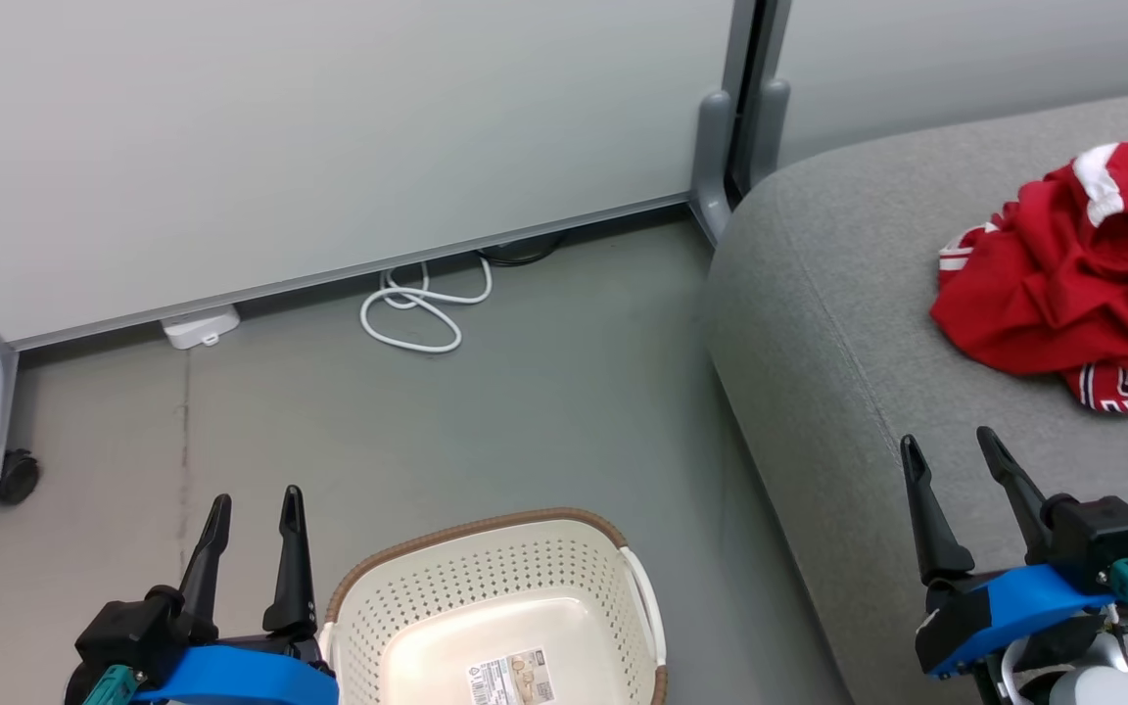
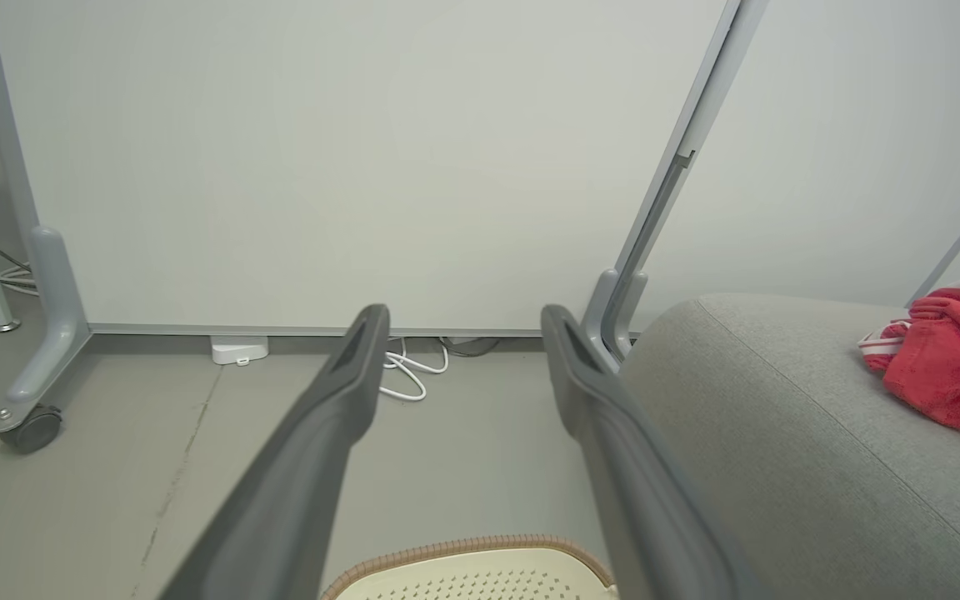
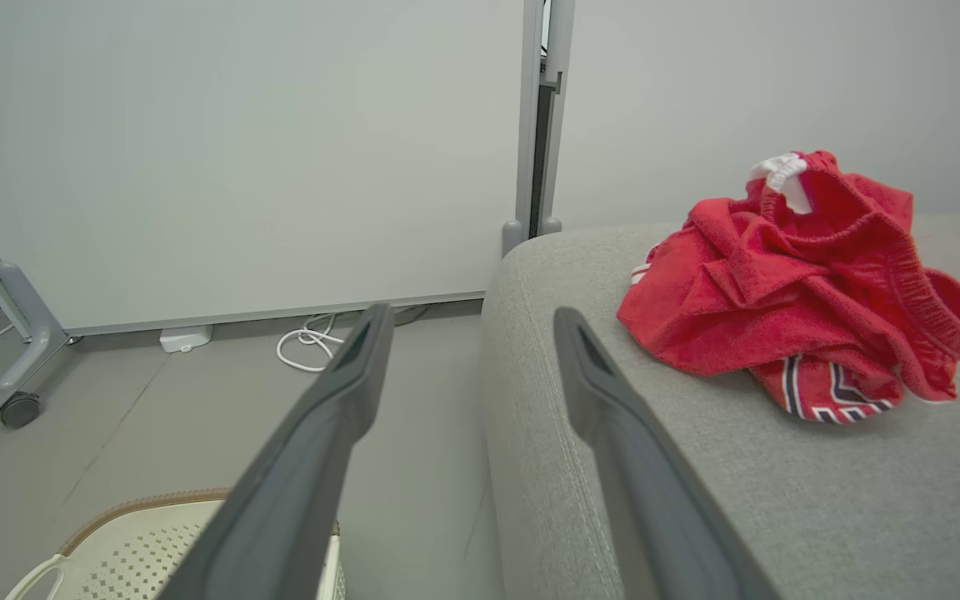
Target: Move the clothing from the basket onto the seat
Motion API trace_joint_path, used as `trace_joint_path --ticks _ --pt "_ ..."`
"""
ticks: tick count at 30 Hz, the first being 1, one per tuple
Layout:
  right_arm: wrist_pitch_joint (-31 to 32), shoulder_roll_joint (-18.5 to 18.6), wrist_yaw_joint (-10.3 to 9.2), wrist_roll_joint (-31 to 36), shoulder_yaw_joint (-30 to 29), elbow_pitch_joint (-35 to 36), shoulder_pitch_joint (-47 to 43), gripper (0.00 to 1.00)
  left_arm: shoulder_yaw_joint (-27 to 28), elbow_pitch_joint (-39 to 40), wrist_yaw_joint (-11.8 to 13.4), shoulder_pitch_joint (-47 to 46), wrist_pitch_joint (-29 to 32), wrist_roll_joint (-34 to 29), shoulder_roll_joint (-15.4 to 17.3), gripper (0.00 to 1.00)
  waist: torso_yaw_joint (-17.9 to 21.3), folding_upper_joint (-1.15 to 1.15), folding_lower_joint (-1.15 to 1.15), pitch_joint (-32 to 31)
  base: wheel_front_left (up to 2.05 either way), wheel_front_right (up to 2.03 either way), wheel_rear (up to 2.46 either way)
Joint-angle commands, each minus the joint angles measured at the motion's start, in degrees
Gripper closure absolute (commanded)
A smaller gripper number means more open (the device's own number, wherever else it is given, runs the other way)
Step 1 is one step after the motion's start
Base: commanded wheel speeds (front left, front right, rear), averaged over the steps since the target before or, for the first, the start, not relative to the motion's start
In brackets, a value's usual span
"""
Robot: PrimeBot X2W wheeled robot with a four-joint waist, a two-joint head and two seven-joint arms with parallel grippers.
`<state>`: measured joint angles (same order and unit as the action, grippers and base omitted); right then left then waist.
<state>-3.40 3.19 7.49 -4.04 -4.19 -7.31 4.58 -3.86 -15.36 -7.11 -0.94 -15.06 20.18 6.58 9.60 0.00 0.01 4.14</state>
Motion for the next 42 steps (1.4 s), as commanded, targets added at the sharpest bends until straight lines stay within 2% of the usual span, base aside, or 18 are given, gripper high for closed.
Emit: trace_joint_path --ticks 1,8,21,42 --pt "0.6 -0.2 0.01 0.5 0.1 1.2 -1.5 0.0 0.5 -0.2 -0.5 0.4 -0.2 -0.3 -0.3 0.0 -1.2 0.0 -0.01 -0.6 0.0 0.0 0.0" --pt "1.6 -0.3 0.01 0.1 0.1 3.4 -4.0 0.0 1.6 0.4 -0.6 0.7 -0.2 -1.4 -1.0 0.0 -5.0 0.0 -0.01 -1.1 0.0 0.0 0.0" --pt "1.3 -0.3 0.01 -0.7 2.1 2.4 -5.4 0.0 3.6 -0.5 -0.4 1.8 -0.2 -2.6 -1.4 0.0 -10.9 0.0 -0.01 -2.6 0.0 0.0 0.0" --pt "1.3 -0.3 0.01 -2.0 4.2 0.7 -5.2 0.0 3.6 -1.2 -0.4 1.9 -0.2 -2.8 -1.1 0.0 -10.1 0.0 -0.01 -2.3 0.0 0.0 0.0"
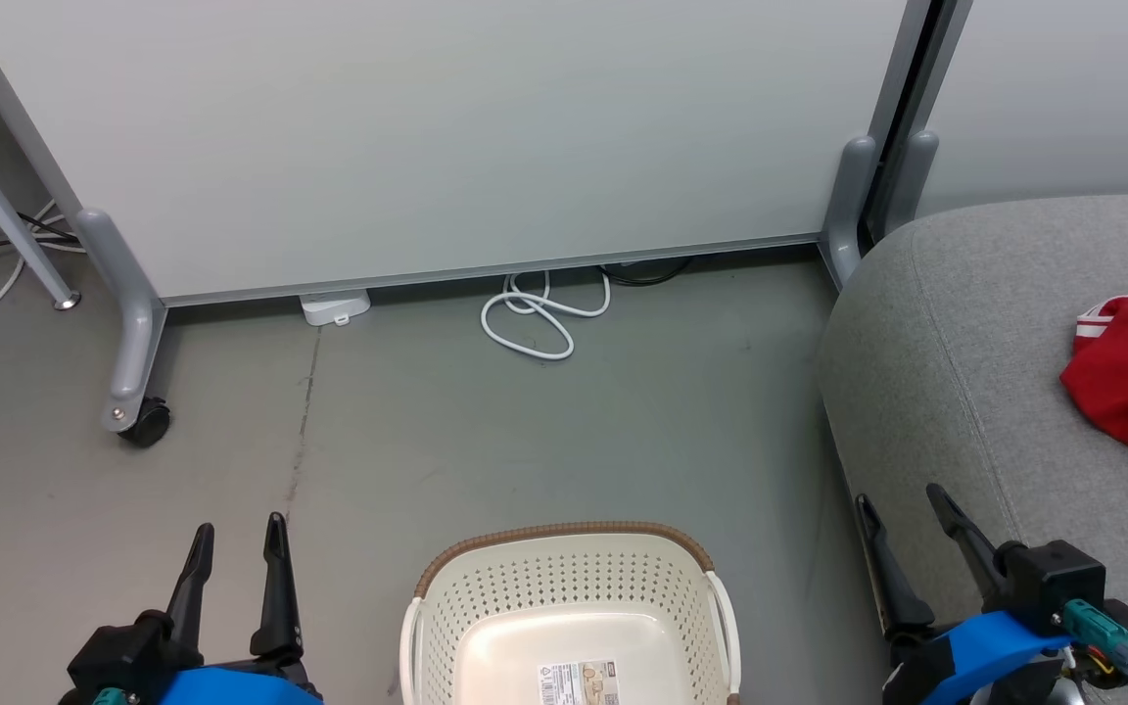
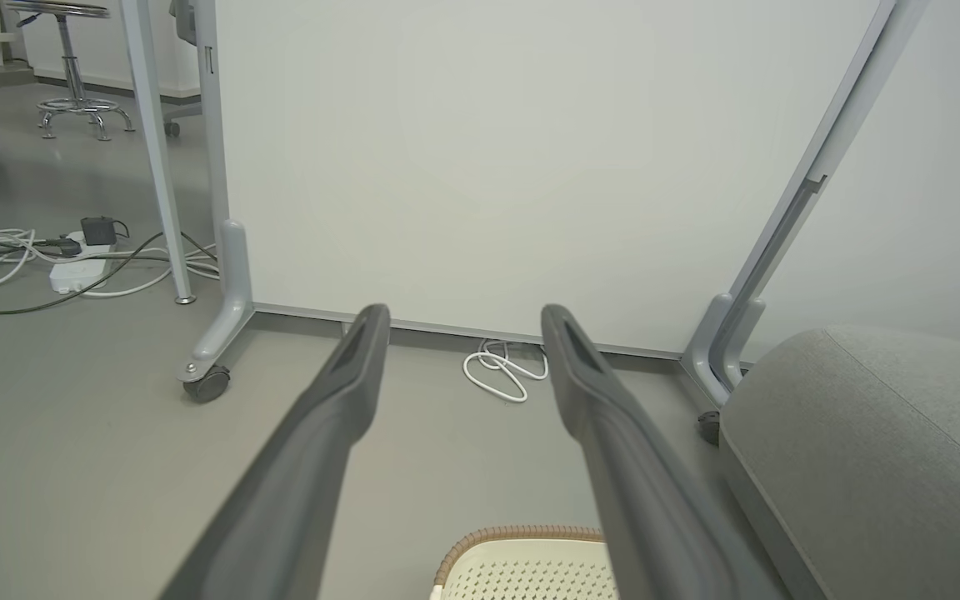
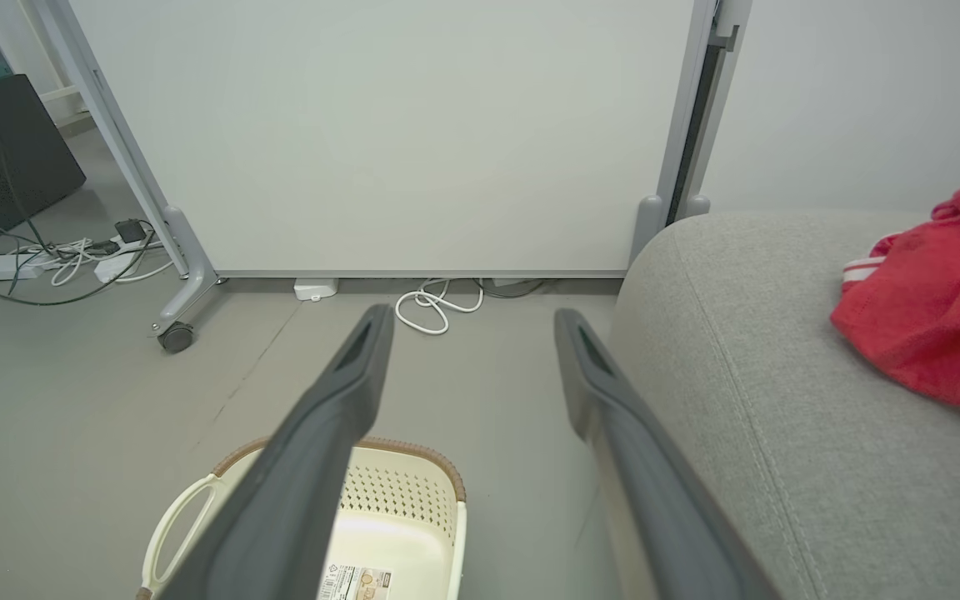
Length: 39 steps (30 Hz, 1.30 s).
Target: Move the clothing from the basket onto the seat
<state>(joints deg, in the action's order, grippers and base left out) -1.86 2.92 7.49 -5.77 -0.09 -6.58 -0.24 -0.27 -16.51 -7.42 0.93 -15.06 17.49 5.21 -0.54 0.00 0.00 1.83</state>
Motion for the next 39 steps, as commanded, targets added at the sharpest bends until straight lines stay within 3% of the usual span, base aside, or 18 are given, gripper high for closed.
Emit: trace_joint_path --ticks 1,5,6,16,39 --pt "-0.3 0.0 0.02 -0.3 0.1 -0.1 -0.4 0.0 -0.1 -0.1 -0.1 0.1 -0.2 -0.2 0.4 0.0 0.0 0.0 0.0 0.0 0.0 0.0 0.0" --pt "-0.4 0.0 0.01 -0.8 0.1 -0.6 -0.2 0.0 -0.5 -0.4 -0.1 0.0 -0.2 -0.3 0.5 0.0 -0.1 0.0 0.0 0.0 0.0 0.0 0.0" --pt "-0.2 0.0 -0.01 -0.5 0.1 -0.6 0.0 1.0 -0.5 -0.4 0.0 0.0 0.0 -0.3 0.2 1.0 0.0 0.0 0.0 0.0 0.0 0.0 0.0" --pt "-0.1 -0.2 -0.01 -1.2 0.1 -6.4 -1.1 1.0 -0.6 -5.6 0.0 2.5 0.6 0.4 -1.4 1.0 0.0 0.0 -0.03 0.0 0.0 0.0 0.0" --pt "2.6 -0.1 -0.01 -28.0 -2.0 -6.6 1.5 1.0 1.8 -3.0 0.0 -0.7 7.2 23.7 -1.6 1.0 0.1 0.0 -0.02 -0.3 0.0 0.0 0.0"
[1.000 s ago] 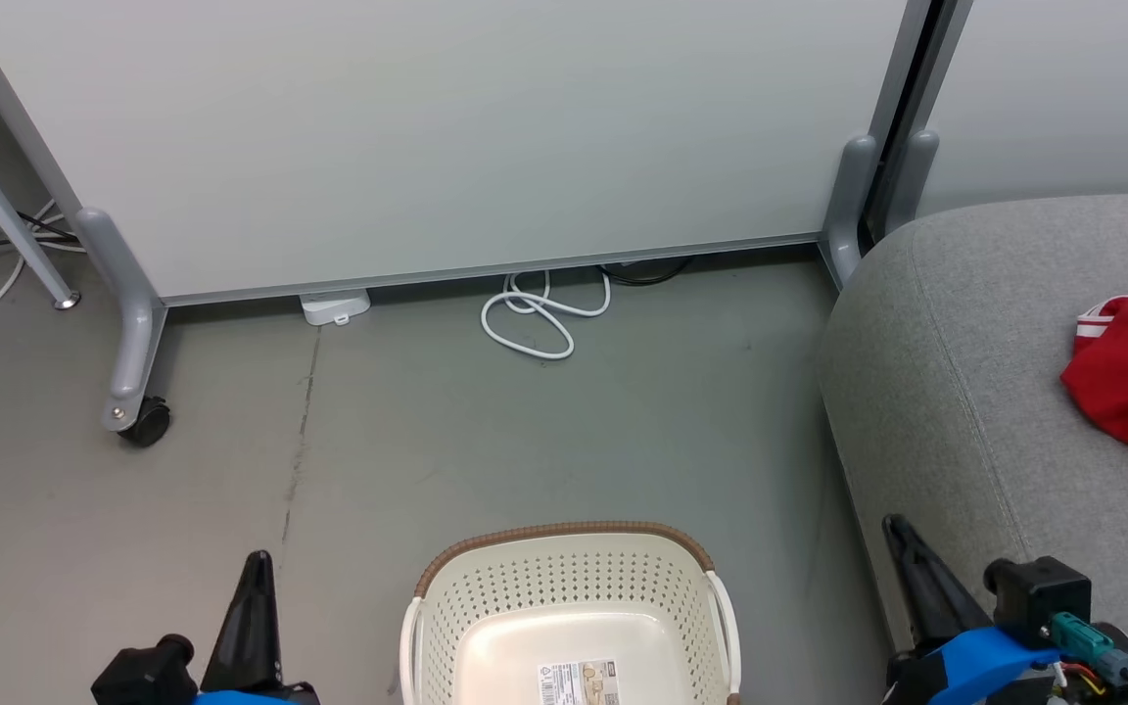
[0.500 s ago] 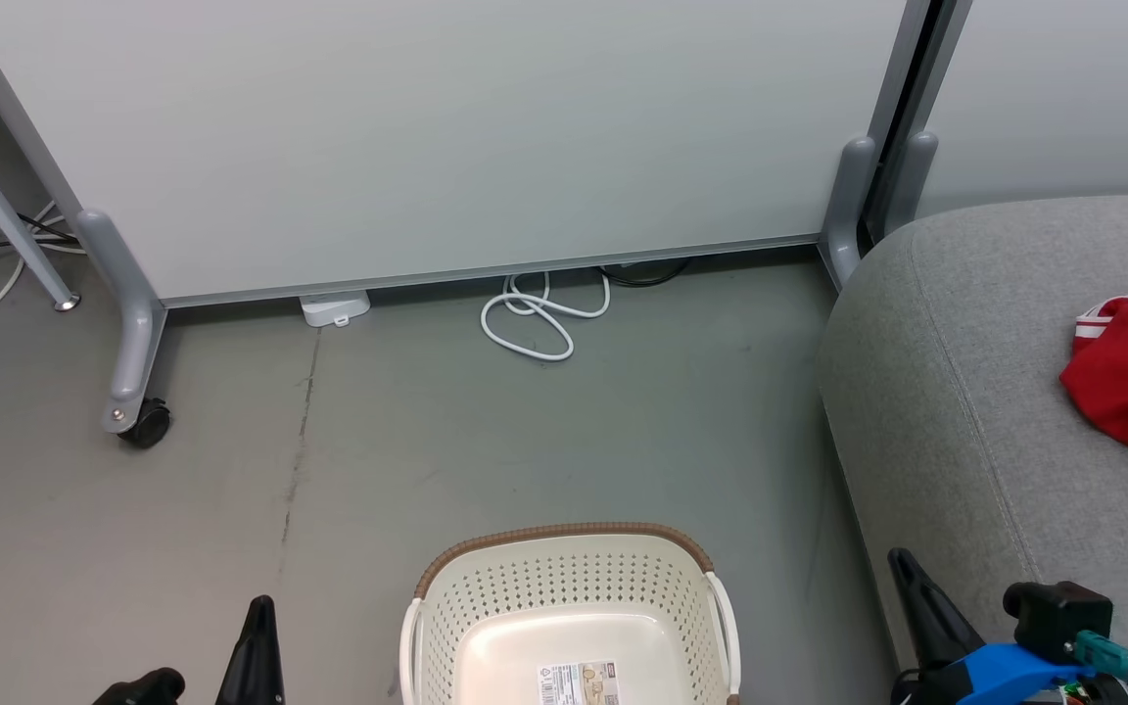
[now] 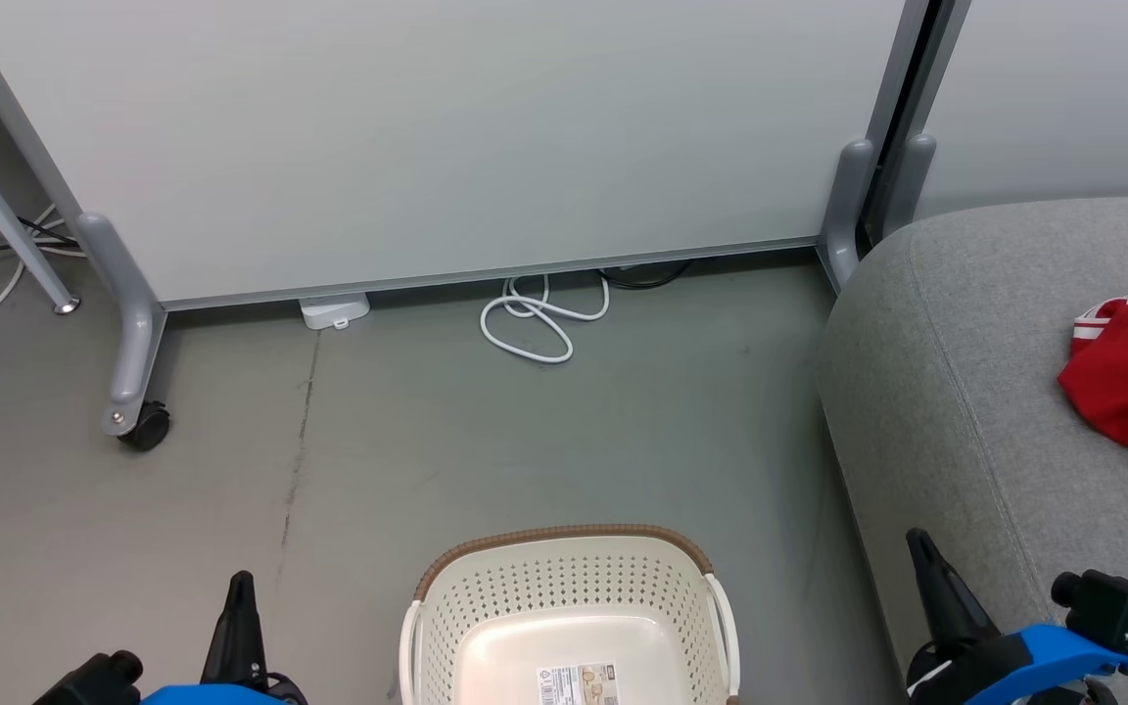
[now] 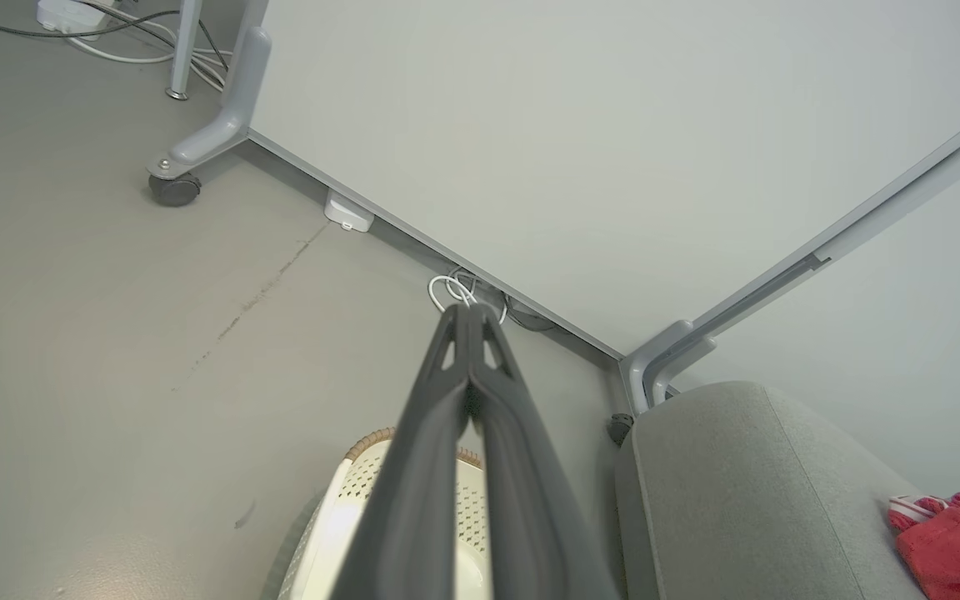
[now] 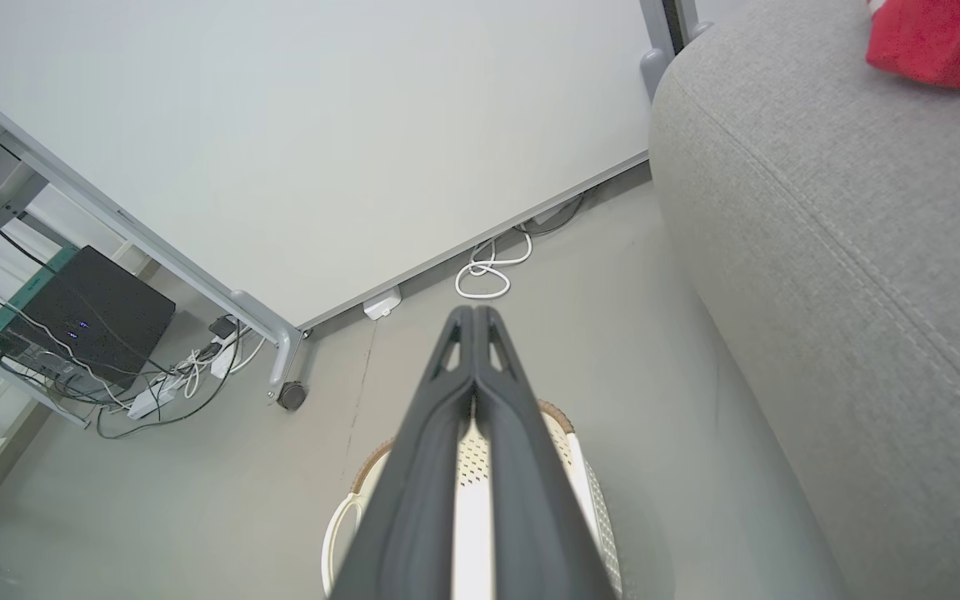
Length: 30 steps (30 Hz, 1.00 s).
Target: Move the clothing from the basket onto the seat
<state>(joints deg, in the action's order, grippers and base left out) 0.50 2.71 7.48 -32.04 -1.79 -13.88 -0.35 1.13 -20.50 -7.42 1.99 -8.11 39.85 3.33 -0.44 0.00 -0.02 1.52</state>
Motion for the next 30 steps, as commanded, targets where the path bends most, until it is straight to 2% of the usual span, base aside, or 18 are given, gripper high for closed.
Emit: trace_joint_path --ticks 1,30 --pt "0.3 0.1 0.0 -2.6 -0.3 0.7 1.7 1.0 0.5 1.1 0.0 -1.9 0.5 2.1 0.2 1.0 0.0 0.0 0.0 0.0 0.0 0.0 0.0" --pt "2.6 0.2 0.01 -25.3 -2.1 0.4 3.9 1.0 2.5 3.3 0.0 -4.6 6.1 22.0 0.0 1.0 0.1 0.0 0.01 -0.4 0.0 0.0 0.0"
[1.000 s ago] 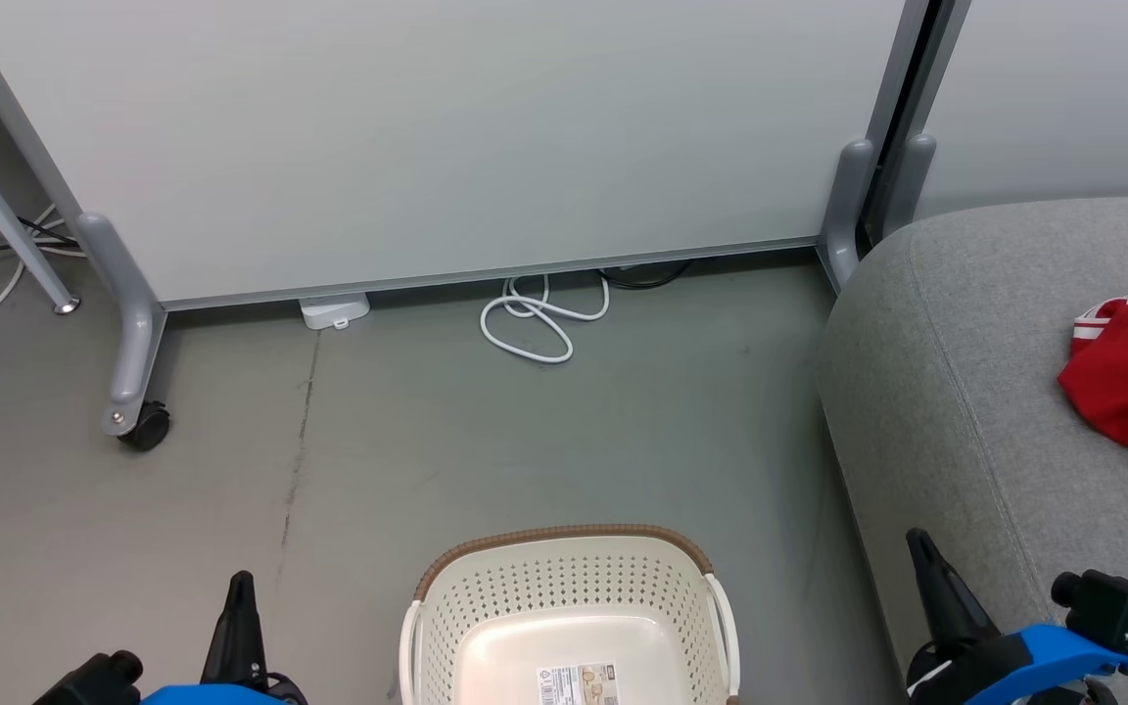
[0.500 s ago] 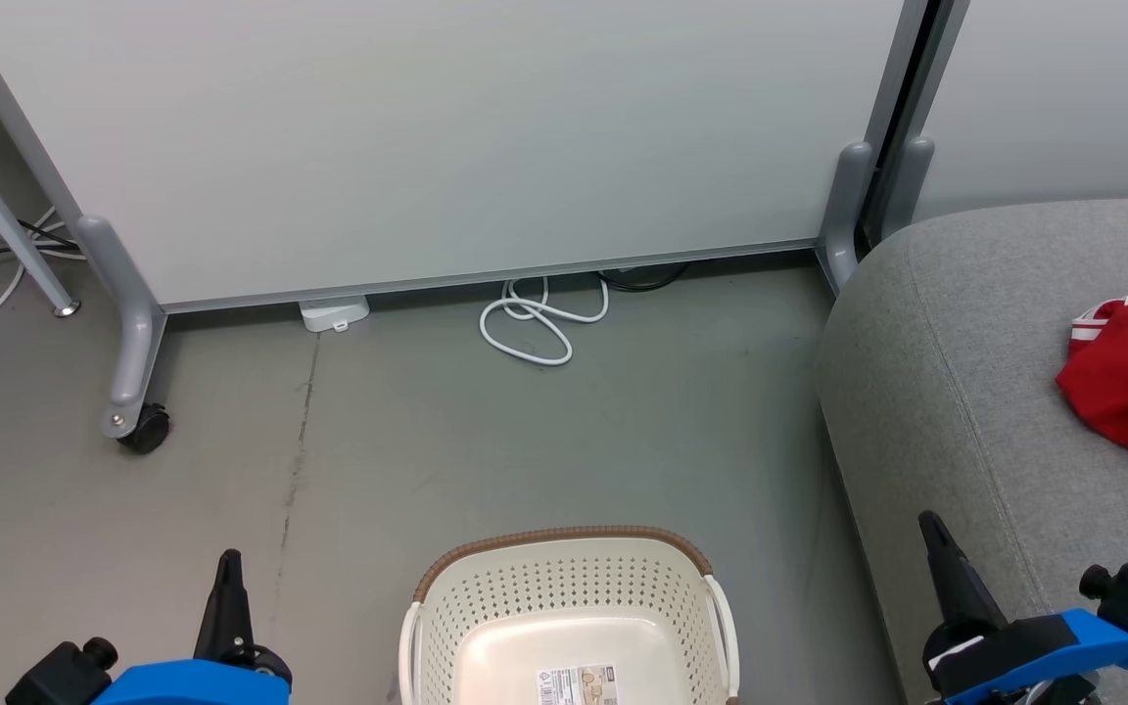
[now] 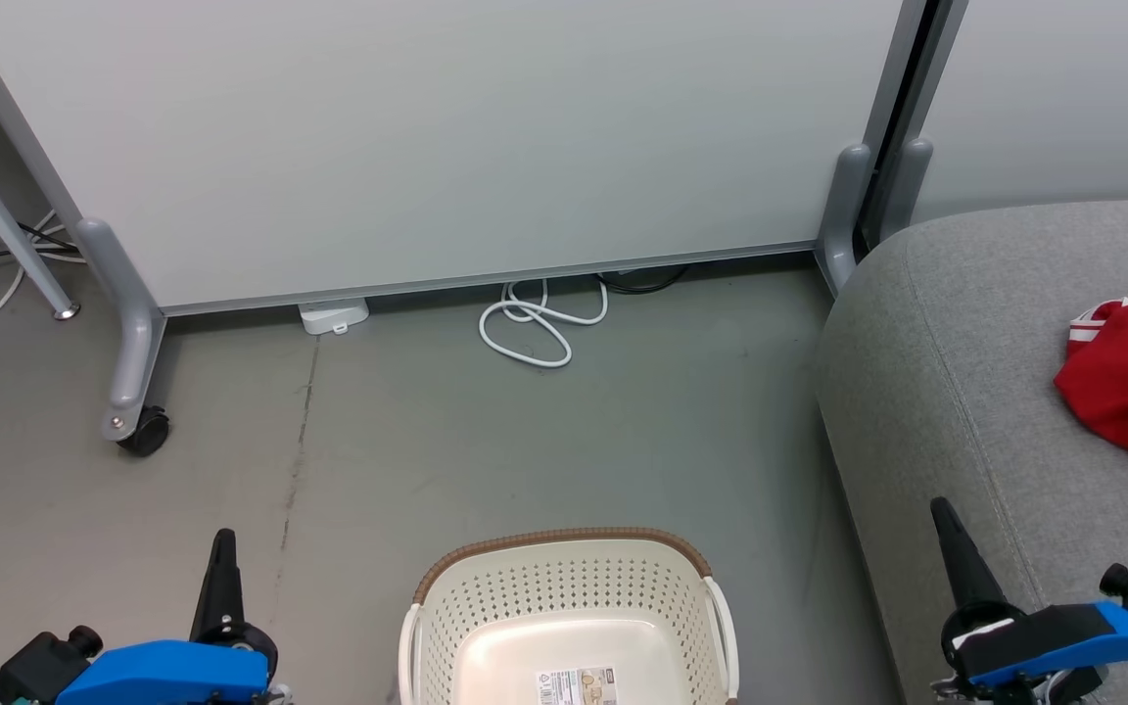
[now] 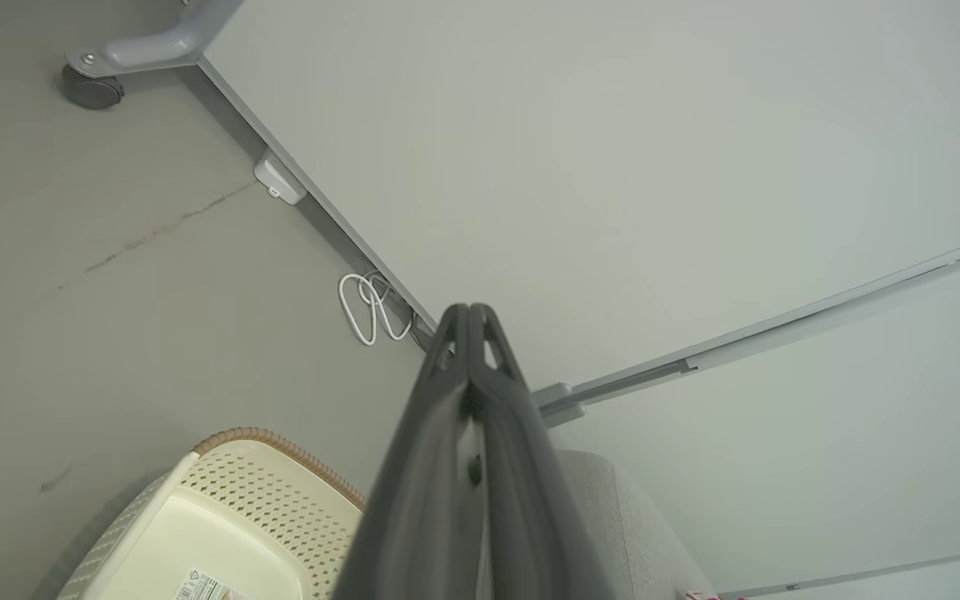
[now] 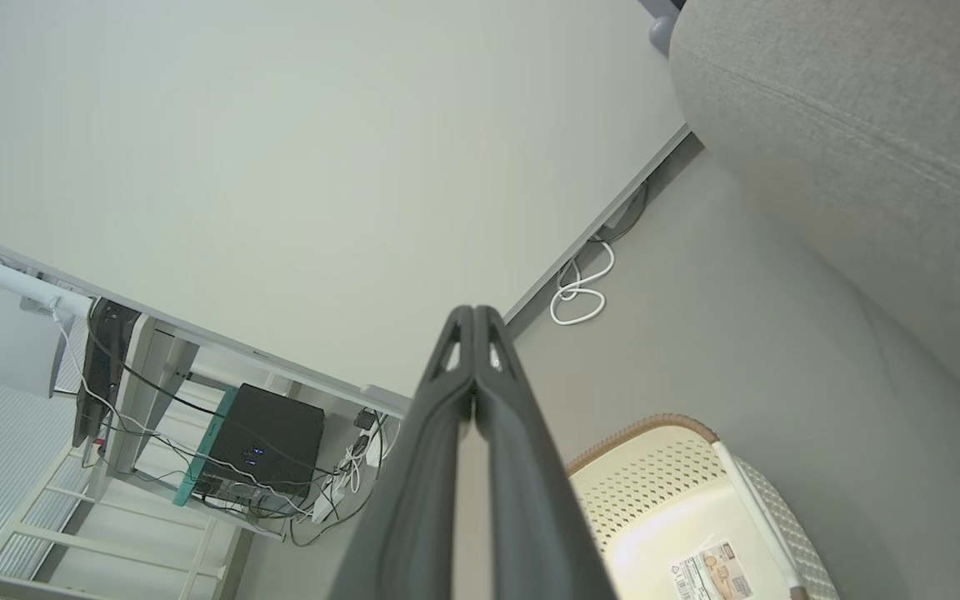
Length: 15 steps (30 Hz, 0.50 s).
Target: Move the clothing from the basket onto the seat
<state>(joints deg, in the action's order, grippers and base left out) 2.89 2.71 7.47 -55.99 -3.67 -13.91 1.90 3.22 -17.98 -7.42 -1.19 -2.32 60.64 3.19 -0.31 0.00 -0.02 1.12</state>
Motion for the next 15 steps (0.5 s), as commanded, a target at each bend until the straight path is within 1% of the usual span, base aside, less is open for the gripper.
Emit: trace_joint_path --ticks 1,15 --pt "0.3 0.2 0.03 -2.1 -0.3 0.4 1.7 1.0 0.5 0.9 -0.1 -1.5 0.5 1.8 0.1 1.0 0.0 0.0 0.01 0.0 0.0 0.0 0.0" --pt "1.1 0.2 0.03 -10.9 -1.0 0.3 2.4 1.0 1.3 1.7 -0.1 -2.6 2.7 9.4 0.0 1.0 0.1 0.0 0.01 -0.2 0.0 0.0 0.0"
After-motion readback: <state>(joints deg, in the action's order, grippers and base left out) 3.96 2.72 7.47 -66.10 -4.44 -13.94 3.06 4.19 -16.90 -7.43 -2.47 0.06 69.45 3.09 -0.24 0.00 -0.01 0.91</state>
